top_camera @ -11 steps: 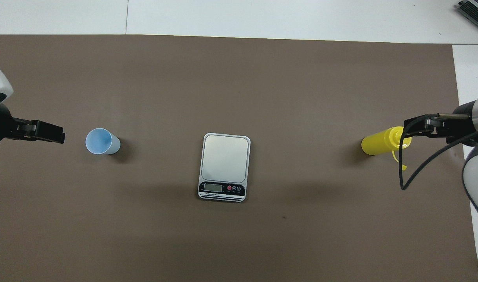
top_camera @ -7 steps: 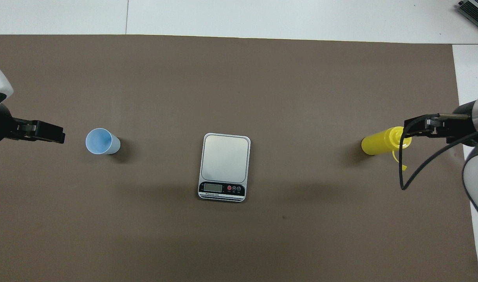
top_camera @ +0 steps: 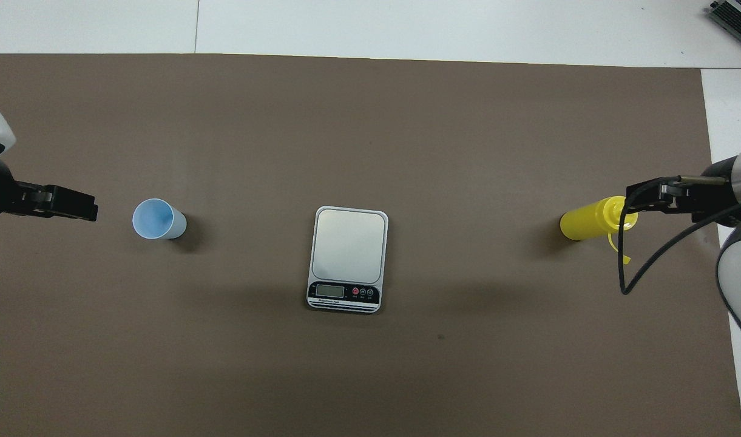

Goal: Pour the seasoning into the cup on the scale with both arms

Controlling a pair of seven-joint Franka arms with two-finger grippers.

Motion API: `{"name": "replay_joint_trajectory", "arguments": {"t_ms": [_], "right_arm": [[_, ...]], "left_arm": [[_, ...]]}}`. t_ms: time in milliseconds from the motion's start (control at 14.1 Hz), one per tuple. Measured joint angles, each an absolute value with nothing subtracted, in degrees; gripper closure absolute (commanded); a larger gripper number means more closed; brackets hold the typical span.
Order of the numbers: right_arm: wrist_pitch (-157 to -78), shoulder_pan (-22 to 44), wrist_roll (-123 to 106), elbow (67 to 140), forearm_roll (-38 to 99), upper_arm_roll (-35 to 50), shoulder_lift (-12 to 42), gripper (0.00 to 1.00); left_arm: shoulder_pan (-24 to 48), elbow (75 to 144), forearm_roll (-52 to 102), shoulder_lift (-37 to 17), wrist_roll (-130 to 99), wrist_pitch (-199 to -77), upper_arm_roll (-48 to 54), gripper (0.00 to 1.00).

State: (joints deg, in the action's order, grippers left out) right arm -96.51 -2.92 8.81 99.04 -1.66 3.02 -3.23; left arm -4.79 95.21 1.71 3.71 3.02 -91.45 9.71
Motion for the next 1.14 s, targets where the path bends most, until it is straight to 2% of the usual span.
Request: {"name": "replay_joint_trajectory", "arguments": {"t_ms": [497, 852, 1135], "right_arm": [[-96.51, -2.92, 8.81, 99.04, -1.66, 3.02, -3.23, 0.00], [-96.51, -2.92, 8.81, 99.04, -1.66, 3.02, -3.23, 0.00], [-96.51, -2.92, 8.81, 99.04, -1.66, 3.02, -3.23, 0.00]], "left_arm": [[-4.84, 95.04, 1.71, 1.65, 3.27, -94.06, 9.55, 0.00], [-5.67, 103.07, 1.71, -2.94, 3.26, -106.76, 9.09, 0.00], [-7.09, 112.57, 1.71, -3.89, 1.64, -118.13, 8.82, 0.00]]}}
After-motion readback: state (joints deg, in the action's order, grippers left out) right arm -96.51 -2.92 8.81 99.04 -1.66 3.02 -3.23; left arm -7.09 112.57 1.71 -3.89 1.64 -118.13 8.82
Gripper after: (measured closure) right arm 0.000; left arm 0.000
